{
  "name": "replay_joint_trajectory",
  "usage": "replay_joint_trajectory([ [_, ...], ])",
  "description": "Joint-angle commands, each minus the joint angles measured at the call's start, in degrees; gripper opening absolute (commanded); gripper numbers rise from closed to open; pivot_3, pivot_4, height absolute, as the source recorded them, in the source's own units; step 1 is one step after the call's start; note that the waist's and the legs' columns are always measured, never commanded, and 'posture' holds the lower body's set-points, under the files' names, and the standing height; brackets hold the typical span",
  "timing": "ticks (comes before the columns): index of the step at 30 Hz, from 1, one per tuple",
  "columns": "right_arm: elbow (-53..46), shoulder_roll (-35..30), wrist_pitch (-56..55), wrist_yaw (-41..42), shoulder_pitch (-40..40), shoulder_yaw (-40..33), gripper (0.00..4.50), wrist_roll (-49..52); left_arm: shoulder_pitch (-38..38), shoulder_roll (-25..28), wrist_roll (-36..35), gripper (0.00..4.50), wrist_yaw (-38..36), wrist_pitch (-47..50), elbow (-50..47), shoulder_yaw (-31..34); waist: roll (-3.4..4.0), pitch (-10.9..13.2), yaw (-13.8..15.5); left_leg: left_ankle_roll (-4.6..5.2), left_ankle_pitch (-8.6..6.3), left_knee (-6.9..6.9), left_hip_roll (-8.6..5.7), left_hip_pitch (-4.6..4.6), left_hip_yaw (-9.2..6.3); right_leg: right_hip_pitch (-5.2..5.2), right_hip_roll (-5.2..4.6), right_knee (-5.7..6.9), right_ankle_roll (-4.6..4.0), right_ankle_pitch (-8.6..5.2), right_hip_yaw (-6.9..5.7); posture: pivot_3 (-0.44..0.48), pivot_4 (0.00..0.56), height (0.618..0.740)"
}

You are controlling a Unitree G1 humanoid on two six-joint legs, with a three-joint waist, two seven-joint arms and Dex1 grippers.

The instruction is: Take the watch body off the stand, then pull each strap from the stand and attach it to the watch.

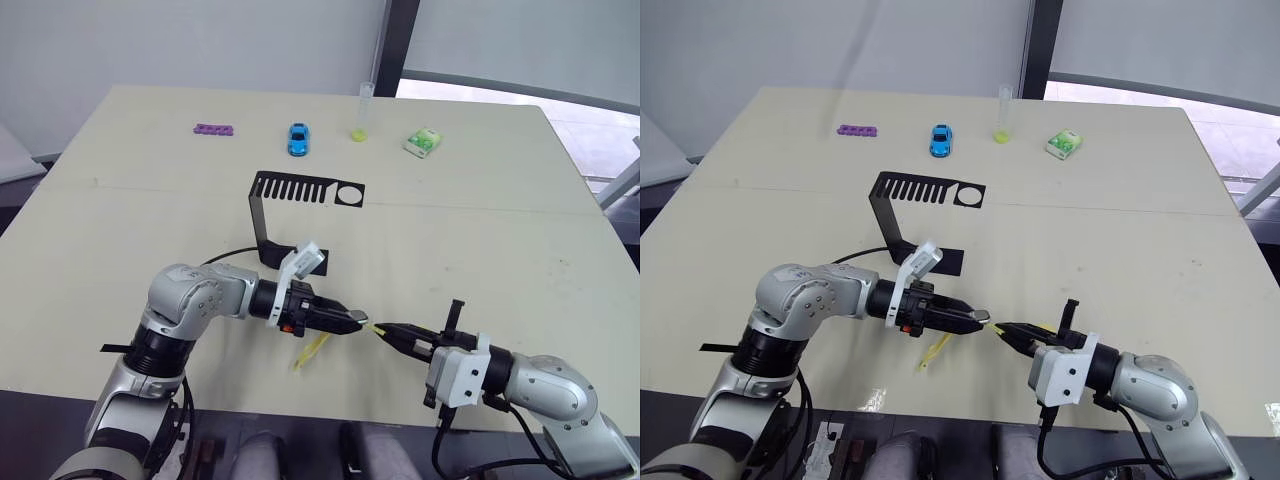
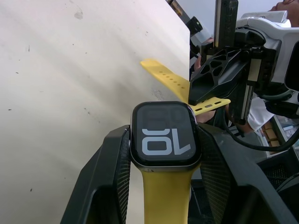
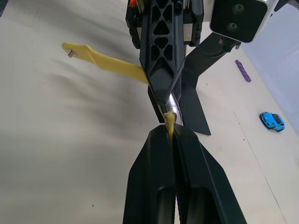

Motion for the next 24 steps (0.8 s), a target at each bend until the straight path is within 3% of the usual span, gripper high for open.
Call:
replay_joint_trajectory([
  [1,-0.5,0.1,-1.2,-1.2,0.2,-0.3,0.0,0.4,0.9,0.0,-1.9,1.6,0.4,0.6,-2.3,1.3,0.0,0.0,0.0,0.0,0.0,0.0,0.0,0.0,0.0,0.0,0.0,0.0,0.0,0.0,0.0,0.0,0.15,0.74],
  [24,0.8,-1.6,-2.8,-0.2,-0.6,-1.1,0.0,3.2,2.3,0.3,-2.8,1.6,2.2,0.5,-3.1,1.8,0.0,0.0,0.0,0.0,0.0,0.0,-0.01,0.0,0.0,0.0,0.0,-0.01,0.0,0.0,0.0,0.0,0.15,0.74],
])
